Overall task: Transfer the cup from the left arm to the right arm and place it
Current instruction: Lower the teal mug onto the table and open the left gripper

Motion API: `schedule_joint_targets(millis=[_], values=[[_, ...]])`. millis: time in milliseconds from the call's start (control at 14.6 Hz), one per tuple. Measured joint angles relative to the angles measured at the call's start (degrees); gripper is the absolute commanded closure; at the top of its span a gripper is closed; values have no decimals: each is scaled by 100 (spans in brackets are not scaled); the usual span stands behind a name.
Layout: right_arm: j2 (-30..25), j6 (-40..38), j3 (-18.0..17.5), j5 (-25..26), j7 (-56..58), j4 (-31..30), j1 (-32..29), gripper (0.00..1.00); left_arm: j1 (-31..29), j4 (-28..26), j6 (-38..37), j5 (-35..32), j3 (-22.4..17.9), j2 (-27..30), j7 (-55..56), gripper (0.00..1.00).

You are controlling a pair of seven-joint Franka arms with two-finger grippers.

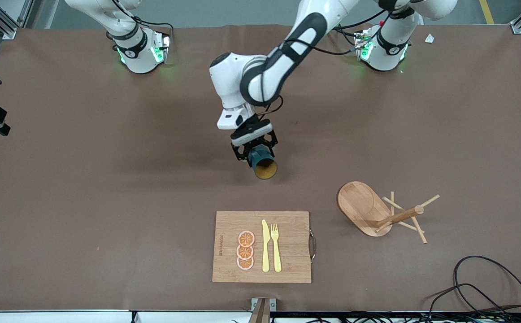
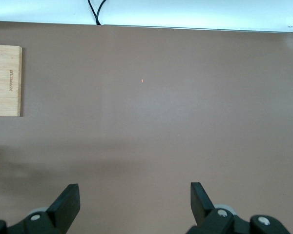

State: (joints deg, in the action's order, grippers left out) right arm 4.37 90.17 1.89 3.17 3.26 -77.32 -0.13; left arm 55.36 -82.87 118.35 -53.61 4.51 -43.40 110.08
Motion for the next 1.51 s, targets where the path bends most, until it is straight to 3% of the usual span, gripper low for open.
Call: schedule_joint_targets(millis=[343, 823, 892, 960, 1029, 1509], values=[[2, -1, 9, 0, -2, 0, -3, 0, 478, -7, -90, -1346, -14, -490, 1290, 41], [2, -5, 11, 0, -2, -1, -15, 0, 921, -10, -1019, -3182, -29, -1267, 2182, 41], [3, -7, 11, 0, -2, -1, -15, 0, 988, -13, -1204, -3398, -30, -1361, 2494, 35], [8, -7, 11, -4, -4, -1, -16, 0, 1057, -21, -1372, -3593, -34, -1451, 2851, 14], [17, -7, 11, -7, -5, -2, -17, 0, 1122, -29, -1502, -3736, -41, -1523, 3226, 1], [442, -1, -53, -44, -6, -27, 8, 0, 1406, -162, -1700, -3825, 70, -1698, 3958, 0]])
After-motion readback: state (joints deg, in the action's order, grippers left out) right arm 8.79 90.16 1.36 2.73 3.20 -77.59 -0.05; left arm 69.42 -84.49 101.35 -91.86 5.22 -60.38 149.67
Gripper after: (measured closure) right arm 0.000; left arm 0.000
